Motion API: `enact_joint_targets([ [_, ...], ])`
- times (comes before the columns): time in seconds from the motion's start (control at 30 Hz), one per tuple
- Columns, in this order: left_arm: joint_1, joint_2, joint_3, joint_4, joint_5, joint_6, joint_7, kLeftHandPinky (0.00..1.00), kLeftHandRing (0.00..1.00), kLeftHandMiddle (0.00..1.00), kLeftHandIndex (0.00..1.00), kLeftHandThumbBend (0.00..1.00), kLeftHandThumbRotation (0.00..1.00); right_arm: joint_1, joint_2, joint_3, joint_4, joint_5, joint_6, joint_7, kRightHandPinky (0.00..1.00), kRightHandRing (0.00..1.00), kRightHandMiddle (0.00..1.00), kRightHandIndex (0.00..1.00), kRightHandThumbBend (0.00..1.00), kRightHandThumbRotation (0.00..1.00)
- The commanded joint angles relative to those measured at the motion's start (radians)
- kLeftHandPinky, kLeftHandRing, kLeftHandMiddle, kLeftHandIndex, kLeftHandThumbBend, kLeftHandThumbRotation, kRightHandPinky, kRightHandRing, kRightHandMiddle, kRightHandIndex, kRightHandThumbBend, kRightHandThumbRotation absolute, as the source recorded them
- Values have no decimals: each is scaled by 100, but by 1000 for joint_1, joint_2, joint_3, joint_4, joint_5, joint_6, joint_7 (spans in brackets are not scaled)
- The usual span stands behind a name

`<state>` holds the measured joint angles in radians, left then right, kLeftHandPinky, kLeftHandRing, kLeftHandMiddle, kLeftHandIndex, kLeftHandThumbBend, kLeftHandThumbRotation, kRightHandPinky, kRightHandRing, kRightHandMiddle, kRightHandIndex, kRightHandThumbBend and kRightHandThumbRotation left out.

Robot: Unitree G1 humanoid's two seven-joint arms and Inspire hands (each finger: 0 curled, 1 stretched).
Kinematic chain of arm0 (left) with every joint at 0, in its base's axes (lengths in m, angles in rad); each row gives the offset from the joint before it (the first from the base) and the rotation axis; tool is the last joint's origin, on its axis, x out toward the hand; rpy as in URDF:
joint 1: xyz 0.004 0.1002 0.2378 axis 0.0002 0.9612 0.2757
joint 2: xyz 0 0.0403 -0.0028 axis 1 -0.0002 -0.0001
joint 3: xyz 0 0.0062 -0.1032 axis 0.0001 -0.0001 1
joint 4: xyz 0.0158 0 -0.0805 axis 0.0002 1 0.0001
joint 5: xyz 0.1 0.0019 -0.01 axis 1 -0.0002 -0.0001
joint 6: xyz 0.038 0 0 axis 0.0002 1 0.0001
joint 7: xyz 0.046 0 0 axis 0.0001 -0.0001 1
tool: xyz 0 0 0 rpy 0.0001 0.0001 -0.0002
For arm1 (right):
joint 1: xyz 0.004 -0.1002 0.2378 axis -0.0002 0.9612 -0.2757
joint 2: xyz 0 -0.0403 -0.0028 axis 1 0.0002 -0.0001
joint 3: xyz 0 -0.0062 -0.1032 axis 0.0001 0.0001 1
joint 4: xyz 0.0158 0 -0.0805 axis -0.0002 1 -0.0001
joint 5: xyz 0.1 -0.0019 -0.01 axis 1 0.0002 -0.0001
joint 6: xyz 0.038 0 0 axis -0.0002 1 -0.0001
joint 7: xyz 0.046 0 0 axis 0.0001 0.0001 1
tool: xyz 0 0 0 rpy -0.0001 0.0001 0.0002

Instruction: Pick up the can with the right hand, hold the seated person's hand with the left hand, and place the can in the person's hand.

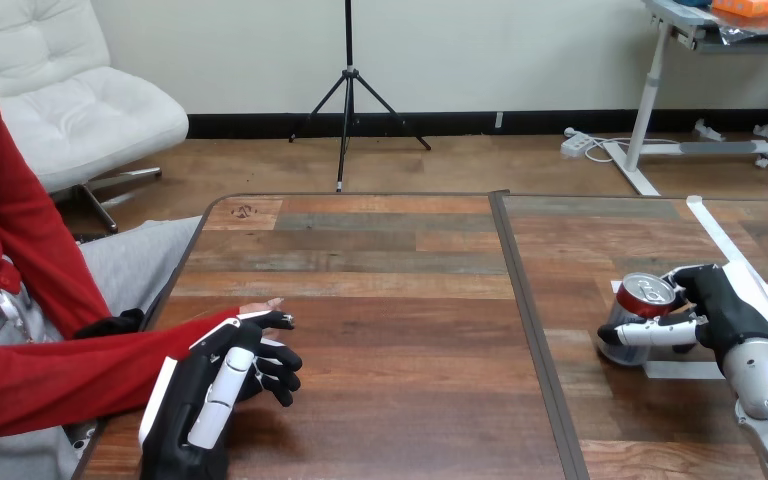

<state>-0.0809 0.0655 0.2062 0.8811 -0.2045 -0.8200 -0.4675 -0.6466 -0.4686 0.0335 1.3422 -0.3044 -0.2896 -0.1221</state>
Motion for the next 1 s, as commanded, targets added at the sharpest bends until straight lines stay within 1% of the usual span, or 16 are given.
enact_joint_targets([
  [0.0,-66,9,-4,9,-10,-18,-13,31,40,45,60,69,78,-46,-6,4,-27,-1,-61,-7,35,40,44,46,82,0],
  [0.17,-65,4,1,5,-29,-15,-31,31,40,45,60,68,78,-46,-8,6,-32,-2,-84,-2,34,39,43,46,82,0],
  [0.27,-62,2,1,0,-30,-16,-25,31,40,45,60,67,77,-47,-8,1,-34,2,-96,4,33,38,43,46,82,0],
  [0.37,-62,1,1,-3,-36,-23,-29,31,39,45,59,66,78,-48,-11,3,-38,0,-107,4,32,37,42,46,82,0],
  [0.47,-65,-1,3,-10,-48,-24,-38,30,39,44,59,65,78,-47,-13,-2,-43,5,-125,13,32,36,42,46,83,0],
  [0.57,-67,-3,5,-20,-47,-29,-30,30,39,44,59,64,77,-45,-17,-5,-48,8,-147,20,31,36,41,45,83,0],
  [0.67,-70,3,2,-33,-33,-40,-15,30,39,44,59,62,77,-45,-22,-6,-52,9,-160,26,30,35,40,45,84,0],
  [0.77,-80,14,-1,-34,-10,-71,2,30,40,46,59,58,76,-46,-27,-6,-57,9,-170,31,30,34,40,45,85,0],
  [0.83,-90,29,-5,-36,32,-110,36,30,41,46,59,56,75,-44,-29,-10,-61,13,-184,35,29,33,39,45,85,0],
  [0.87,-92,33,-7,-36,45,-121,47,31,41,47,58,55,75,-44,-30,-11,-62,14,-188,36,29,33,39,45,85,0],
  [0.9,-94,45,-11,-49,74,-131,67,31,41,47,58,54,75,-43,-31,-12,-65,16,-193,36,29,33,39,45,85,0],
  [0.97,-95,58,-17,-63,109,-139,91,33,43,49,58,55,73,-44,-32,-14,-67,17,-198,37,26,30,37,45,86,0],
])
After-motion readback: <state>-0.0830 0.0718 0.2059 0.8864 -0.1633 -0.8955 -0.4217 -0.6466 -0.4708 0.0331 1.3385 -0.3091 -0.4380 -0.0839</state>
